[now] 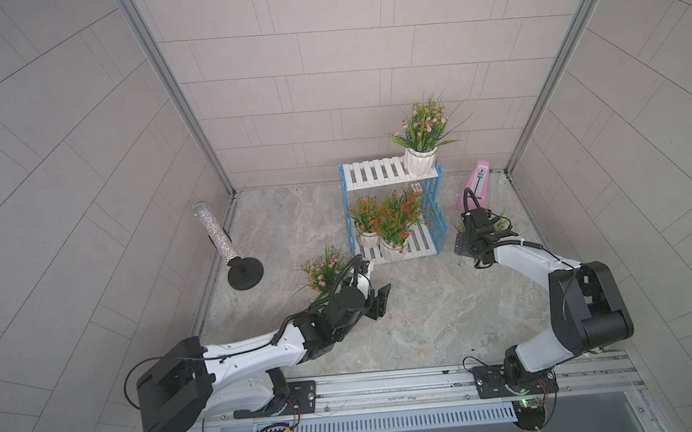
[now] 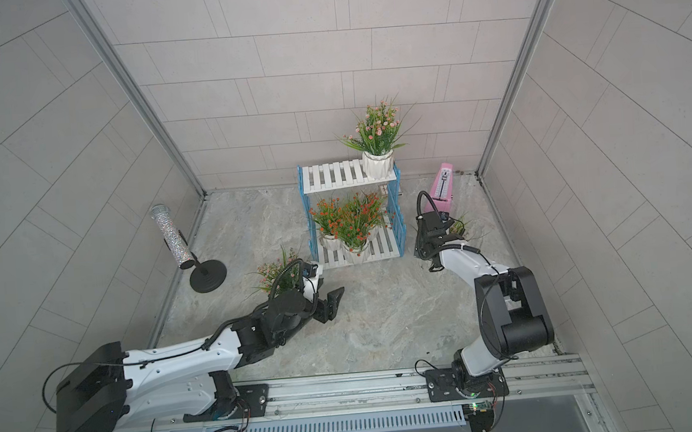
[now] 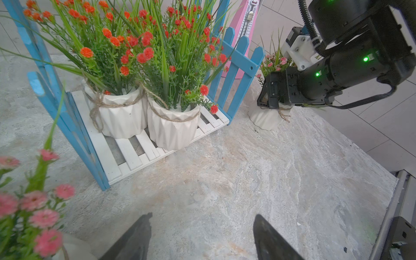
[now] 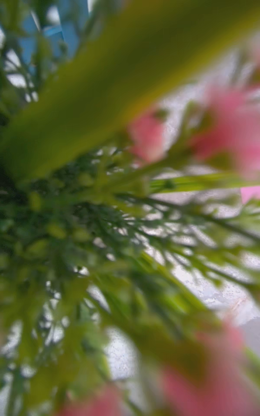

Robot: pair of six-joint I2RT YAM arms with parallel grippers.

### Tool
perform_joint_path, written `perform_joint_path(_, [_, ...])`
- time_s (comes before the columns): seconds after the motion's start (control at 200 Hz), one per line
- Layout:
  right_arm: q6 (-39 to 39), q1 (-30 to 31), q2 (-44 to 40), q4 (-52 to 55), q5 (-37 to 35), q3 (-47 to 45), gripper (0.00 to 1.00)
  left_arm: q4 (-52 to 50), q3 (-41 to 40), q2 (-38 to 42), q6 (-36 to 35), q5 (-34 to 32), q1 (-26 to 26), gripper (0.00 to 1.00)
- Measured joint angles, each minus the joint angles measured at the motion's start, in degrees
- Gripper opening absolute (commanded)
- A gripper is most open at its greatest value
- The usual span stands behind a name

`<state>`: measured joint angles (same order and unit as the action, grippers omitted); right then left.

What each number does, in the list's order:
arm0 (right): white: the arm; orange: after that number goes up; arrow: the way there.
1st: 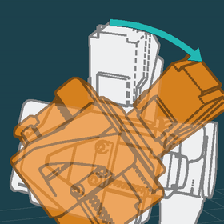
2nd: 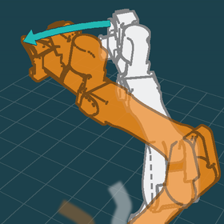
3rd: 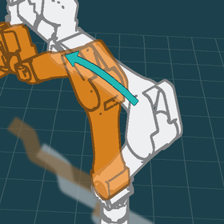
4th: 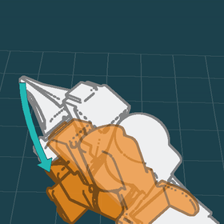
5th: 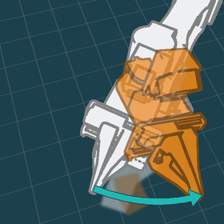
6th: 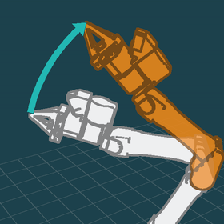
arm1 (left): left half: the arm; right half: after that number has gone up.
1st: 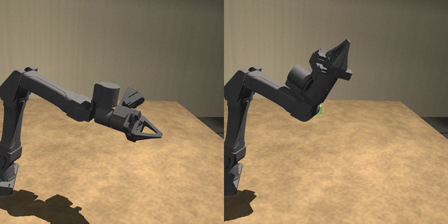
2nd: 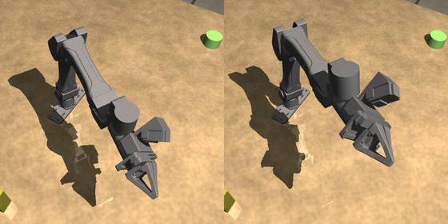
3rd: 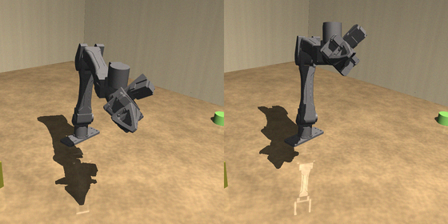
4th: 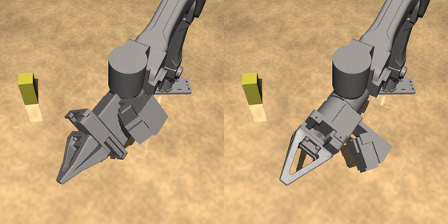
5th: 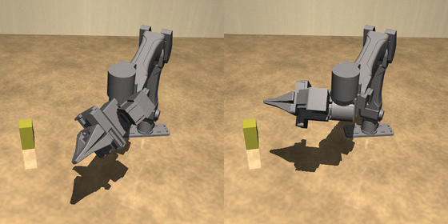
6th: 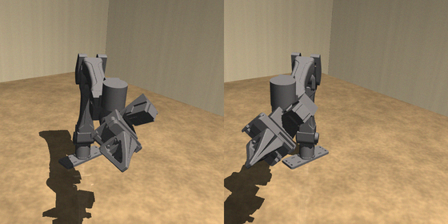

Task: Place the baby's breath potted plants on the rack by color
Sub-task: Move the baby's breath potted plant to the center of the board.

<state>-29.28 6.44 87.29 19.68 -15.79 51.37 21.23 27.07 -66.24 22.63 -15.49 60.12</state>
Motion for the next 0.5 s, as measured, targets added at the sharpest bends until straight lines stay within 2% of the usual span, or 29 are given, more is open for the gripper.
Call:
perform_joint_path(0.115, [0.83, -0.74, 0.83, -0.09, 0.42, 0.90, 1.00, 0.09, 0.00, -0.28, 0.00, 0.04, 0.00, 0.75])
perform_joint_path(0.335, [2.23, -2.71, 3.26, -0.66, 3.04, 3.58, 0.82, 0.37, 0.00, -0.66, -0.04, 0.26, 0.00, 0.75])
perform_joint_path(0.5, [2.29, -2.73, 2.75, -2.14, 4.04, 3.48, 0.79, 0.42, 0.00, -0.66, -0.04, 0.37, 0.00, 0.75])
